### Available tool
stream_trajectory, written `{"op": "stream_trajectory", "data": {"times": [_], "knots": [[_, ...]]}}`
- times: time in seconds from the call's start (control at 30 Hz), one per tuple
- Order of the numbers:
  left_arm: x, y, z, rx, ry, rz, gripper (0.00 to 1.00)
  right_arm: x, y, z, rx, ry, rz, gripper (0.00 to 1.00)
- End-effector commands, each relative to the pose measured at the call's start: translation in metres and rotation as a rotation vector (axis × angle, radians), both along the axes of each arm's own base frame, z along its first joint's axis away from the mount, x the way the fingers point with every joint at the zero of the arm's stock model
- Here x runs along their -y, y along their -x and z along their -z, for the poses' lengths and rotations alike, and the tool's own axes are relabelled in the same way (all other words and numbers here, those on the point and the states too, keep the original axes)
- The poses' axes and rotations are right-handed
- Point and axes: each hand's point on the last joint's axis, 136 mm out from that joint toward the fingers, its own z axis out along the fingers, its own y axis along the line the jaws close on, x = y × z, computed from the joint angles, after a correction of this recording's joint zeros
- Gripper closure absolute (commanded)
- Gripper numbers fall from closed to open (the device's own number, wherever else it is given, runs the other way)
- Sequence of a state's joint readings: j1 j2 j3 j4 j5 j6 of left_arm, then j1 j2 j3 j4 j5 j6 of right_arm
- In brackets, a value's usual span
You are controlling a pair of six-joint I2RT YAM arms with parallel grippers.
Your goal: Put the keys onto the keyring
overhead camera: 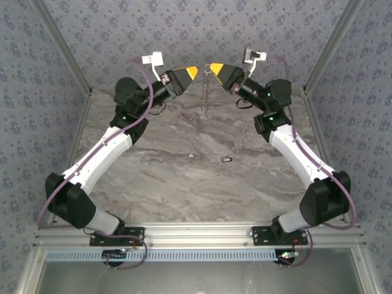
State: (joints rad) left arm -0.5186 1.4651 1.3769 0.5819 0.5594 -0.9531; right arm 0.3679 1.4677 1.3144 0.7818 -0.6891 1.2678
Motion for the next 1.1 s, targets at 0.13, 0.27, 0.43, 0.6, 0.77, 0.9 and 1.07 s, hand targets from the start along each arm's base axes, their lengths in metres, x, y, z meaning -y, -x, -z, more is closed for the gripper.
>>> {"op": "stream_trajectory", "data": {"times": [0.13, 0.27, 0.43, 0.6, 0.77, 0.9, 1.07], "knots": [[0.006, 0.011, -0.014, 0.039, 0.043, 0.037, 0.55, 0.003, 0.016, -0.026, 0.07, -0.043, 0.009, 1.0], [0.011, 0.013, -0.014, 0.038, 0.046, 0.049, 0.56, 0.001, 0.017, -0.027, 0.073, -0.047, 0.005, 1.0], [0.016, 0.013, -0.014, 0.038, 0.048, 0.058, 0.59, -0.004, 0.018, -0.027, 0.071, -0.047, -0.006, 1.0], [0.019, 0.013, -0.014, 0.039, 0.05, 0.065, 0.64, -0.007, 0.018, -0.025, 0.068, -0.047, -0.013, 1.0], [0.018, 0.013, -0.015, 0.043, 0.054, 0.062, 0.7, -0.009, 0.019, -0.024, 0.065, -0.044, -0.018, 1.0], [0.017, 0.013, -0.016, 0.046, 0.058, 0.055, 0.78, -0.01, 0.019, -0.023, 0.062, -0.043, -0.022, 1.0], [0.018, 0.013, -0.018, 0.051, 0.063, 0.057, 0.82, -0.011, 0.02, -0.021, 0.056, -0.04, -0.026, 1.0]]}}
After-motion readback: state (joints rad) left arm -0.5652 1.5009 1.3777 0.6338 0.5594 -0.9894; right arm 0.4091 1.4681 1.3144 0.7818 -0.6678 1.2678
